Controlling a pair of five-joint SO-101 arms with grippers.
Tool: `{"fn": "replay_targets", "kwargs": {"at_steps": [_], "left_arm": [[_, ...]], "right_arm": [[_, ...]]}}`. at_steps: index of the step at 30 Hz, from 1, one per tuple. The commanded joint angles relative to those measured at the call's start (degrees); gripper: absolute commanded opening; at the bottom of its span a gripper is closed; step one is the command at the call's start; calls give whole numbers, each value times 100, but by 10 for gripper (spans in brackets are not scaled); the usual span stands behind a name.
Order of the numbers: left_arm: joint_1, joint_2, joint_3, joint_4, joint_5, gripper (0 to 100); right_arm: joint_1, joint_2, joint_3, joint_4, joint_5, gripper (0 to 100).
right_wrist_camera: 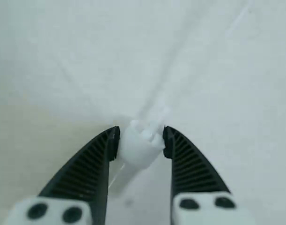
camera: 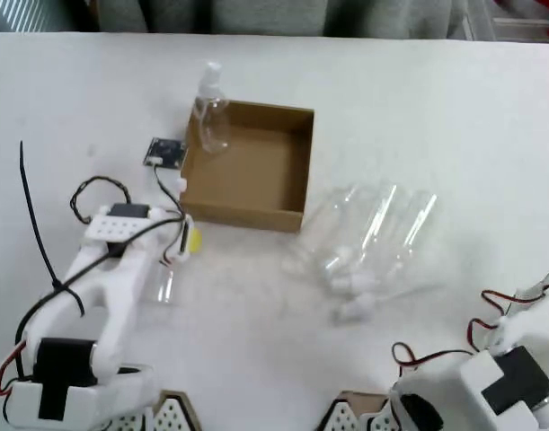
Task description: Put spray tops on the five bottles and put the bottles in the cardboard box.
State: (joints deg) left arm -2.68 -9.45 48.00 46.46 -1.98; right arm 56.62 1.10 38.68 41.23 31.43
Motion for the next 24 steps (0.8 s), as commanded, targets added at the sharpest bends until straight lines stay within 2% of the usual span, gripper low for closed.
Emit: {"fn": "replay_targets", "kwargs": {"at_steps": [1,3,8,15,17,21,24], "left_arm": [[-66,-242,0,-105,-53,23],[-66,-242,0,-105,-62,23],[-66,-242,0,-105,-62,23],[-66,-242,0,-105,-62,23],[-66,-242,0,-105,-62,23],[-66,-242,0,-105,-62,23],[-66,-242,9,-105,-62,23]], "right_arm": [[171,163,-352,48,-53,242],[286,198,-589,303,-26,276],[514,189,-1415,1253,-9,248],[813,189,-2312,2712,862,233],[910,189,-2435,2879,949,183],[1103,189,-2629,3169,1424,12],[1279,189,-2629,3618,2479,18]]}}
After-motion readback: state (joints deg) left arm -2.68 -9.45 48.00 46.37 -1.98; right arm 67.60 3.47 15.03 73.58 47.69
